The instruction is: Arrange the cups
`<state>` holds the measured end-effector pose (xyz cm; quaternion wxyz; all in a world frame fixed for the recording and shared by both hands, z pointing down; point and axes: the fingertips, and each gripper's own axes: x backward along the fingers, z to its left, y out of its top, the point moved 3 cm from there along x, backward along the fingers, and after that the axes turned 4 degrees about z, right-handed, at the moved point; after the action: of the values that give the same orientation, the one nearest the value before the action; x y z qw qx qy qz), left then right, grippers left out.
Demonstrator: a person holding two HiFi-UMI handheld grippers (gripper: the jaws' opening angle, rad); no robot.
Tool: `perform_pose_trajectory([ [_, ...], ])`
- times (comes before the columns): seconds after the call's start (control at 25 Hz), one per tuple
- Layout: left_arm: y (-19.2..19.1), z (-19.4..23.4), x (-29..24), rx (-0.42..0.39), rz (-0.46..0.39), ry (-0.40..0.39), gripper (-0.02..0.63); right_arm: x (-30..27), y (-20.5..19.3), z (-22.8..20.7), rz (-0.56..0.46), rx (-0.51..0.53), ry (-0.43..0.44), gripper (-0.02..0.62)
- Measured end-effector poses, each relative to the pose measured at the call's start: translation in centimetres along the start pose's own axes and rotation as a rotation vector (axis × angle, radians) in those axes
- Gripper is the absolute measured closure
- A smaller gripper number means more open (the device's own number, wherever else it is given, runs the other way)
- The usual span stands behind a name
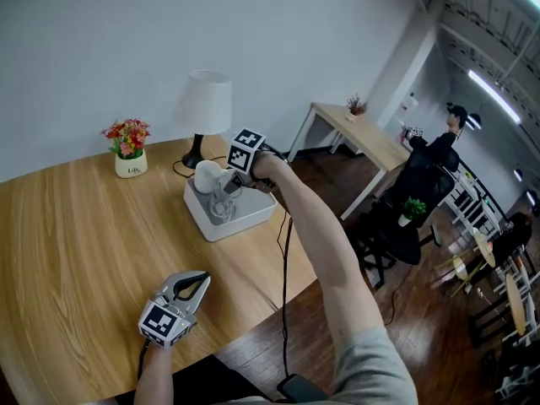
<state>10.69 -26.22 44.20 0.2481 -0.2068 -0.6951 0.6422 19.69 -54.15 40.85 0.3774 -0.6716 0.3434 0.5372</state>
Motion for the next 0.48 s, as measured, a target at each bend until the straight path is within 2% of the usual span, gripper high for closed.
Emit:
perform_pose_trajectory([
  [0.04, 0.0, 0.0, 0.0, 0.002, -0.002, 0.002, 0.597, 0.0, 0.0, 0.0, -0.005, 0.013, -0.009, 0.533],
  [0.48, 0.0, 0.4, 0.1, -0.001, -0.002, 0.01, 0.597, 1.0, -0.4, 0.1, -0.059, 0.029, -0.008, 0.529],
])
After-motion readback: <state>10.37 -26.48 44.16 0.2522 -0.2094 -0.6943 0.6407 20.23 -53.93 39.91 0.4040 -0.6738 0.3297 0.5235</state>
